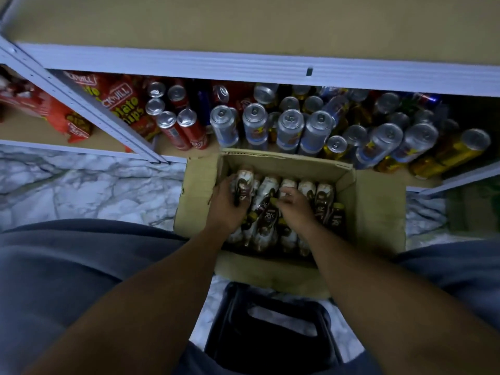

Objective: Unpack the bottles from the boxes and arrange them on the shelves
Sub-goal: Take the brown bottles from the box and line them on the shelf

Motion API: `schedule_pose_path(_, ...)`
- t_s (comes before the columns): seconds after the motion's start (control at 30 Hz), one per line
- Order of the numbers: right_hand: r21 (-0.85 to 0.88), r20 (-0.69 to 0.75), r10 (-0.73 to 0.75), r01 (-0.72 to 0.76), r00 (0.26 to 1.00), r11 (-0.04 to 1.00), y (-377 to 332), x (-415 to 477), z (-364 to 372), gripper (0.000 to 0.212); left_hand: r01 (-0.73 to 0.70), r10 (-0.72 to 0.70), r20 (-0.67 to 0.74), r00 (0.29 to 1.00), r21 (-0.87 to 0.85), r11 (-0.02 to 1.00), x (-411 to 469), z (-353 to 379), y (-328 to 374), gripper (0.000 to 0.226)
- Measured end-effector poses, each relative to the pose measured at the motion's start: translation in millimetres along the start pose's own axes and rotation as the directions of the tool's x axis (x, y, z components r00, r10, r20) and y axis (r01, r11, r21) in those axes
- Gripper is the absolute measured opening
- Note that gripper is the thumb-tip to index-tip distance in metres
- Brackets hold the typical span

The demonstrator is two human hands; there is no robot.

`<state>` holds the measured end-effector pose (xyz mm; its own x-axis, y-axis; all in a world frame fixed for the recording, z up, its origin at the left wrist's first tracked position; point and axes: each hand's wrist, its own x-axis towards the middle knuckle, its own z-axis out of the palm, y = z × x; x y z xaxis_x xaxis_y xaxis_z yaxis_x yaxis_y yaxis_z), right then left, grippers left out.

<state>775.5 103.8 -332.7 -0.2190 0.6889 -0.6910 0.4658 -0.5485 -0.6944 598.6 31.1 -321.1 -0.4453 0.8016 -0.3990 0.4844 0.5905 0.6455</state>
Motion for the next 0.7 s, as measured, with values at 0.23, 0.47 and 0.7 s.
schedule_pose_path(0.23,0.061,0.086,0.027,-0.032,0.996,0.998,21,27,12,0.064,-0.032,0.027,-0.083,0.996,-0.055,0.998,1,7,-5,0.074)
schedule_pose_path(0.47,-0.004,0.114,0.013,-0.013,0.993,1.0,28,43,11,0.068,0.043,-0.046,-0.025,0.999,-0.132,0.99,9,17,-17,0.074)
schedule_pose_path(0.7,0.122,0.061,-0.014,0.007,0.998,0.992,30,42,10,0.056,0.098,-0.095,0.033,0.995,-0.089,0.991,20,24,-24,0.079)
